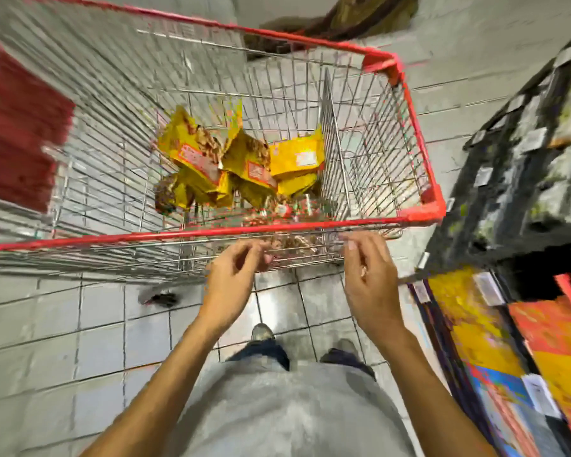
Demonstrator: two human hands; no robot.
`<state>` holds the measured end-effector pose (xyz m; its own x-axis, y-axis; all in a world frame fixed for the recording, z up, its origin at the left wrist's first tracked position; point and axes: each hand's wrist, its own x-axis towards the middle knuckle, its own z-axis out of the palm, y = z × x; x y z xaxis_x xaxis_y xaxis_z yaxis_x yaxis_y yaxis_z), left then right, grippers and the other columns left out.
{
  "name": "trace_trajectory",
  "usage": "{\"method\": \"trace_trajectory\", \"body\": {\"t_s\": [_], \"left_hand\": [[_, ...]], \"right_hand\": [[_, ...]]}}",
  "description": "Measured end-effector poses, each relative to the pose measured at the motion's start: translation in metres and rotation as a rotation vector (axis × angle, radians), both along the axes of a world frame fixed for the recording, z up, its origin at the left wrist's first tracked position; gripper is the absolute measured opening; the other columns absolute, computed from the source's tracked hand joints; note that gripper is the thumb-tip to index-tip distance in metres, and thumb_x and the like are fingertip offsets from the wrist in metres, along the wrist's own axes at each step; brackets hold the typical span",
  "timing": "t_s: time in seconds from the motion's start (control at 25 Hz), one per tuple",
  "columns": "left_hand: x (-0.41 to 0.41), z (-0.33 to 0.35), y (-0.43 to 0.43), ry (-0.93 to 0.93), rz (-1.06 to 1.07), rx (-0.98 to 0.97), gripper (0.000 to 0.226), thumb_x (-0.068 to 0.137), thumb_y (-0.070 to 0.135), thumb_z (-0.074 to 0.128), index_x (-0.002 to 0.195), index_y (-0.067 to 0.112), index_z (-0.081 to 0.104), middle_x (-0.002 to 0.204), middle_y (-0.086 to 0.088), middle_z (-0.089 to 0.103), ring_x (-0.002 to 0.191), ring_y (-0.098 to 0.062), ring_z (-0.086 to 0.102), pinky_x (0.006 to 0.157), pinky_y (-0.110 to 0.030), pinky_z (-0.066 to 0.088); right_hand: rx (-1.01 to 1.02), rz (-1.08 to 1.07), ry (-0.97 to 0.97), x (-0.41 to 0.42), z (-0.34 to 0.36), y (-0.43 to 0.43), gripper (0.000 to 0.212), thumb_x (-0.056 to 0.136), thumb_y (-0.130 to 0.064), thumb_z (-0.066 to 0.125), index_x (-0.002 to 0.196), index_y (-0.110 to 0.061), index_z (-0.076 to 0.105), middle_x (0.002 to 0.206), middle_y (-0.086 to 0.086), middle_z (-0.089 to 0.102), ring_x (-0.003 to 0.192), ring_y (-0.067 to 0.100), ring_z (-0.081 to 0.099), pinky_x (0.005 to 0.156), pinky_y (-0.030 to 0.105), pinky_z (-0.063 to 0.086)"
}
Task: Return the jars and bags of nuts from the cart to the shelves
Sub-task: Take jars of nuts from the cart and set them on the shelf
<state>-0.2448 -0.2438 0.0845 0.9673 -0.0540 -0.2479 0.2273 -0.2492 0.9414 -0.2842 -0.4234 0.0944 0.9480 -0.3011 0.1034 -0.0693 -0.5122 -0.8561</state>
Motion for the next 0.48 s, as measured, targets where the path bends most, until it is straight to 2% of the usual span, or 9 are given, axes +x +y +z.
{"method": "trace_trajectory", "body": {"t_s": [0.16,0.28,0.36,0.44,0.48], "left_hand": [[0.047,0.013,0.049,0.028,0.086,-0.025,0.020,0.097,0.007,0.046,0.087,0.014,0.062,0.060,0.011,0.062,0.055,0.005,0.056,0.058,-0.009,0.045],[0.090,0.015,0.062,0.174,0.127,-0.101,0.020,0.098,0.011,0.046,0.088,0.021,0.060,0.061,0.011,0.063,0.049,0.001,0.057,0.043,-0.016,0.047],[0.123,0.008,0.069,0.156,0.074,-0.059,0.017,0.096,0.017,0.050,0.089,0.027,0.061,0.070,0.008,0.067,0.055,-0.003,0.061,0.047,-0.018,0.050],[0.166,-0.010,0.072,0.130,-0.023,0.100,0.012,0.092,0.029,0.054,0.084,0.032,0.062,0.080,0.000,0.070,0.069,-0.012,0.065,0.062,-0.025,0.052],[0.187,-0.023,0.072,0.175,-0.056,0.163,0.014,0.092,0.031,0.053,0.081,0.031,0.061,0.083,-0.004,0.070,0.073,-0.017,0.065,0.068,-0.029,0.050]], "right_hand": [[-0.025,0.090,0.107,0.049,0.002,0.046,0.031,0.096,-0.014,0.038,0.106,0.001,0.063,0.100,0.001,0.053,0.093,0.008,0.048,0.082,-0.003,0.028],[-0.041,0.147,0.138,0.099,0.001,0.055,0.026,0.098,-0.010,0.041,0.108,-0.001,0.063,0.102,0.000,0.053,0.094,0.004,0.046,0.083,0.003,0.032],[-0.047,0.185,0.144,0.136,-0.009,0.055,0.030,0.097,-0.018,0.039,0.109,-0.003,0.062,0.102,-0.002,0.051,0.094,0.005,0.046,0.082,0.010,0.036],[-0.099,0.280,0.229,0.179,-0.031,0.054,0.033,0.097,-0.024,0.037,0.109,-0.005,0.061,0.099,-0.005,0.048,0.093,0.006,0.044,0.083,0.019,0.036],[-0.133,0.344,0.312,0.200,-0.045,0.053,0.031,0.099,-0.025,0.038,0.110,-0.007,0.060,0.098,-0.005,0.047,0.092,0.008,0.044,0.083,0.025,0.037]]}}
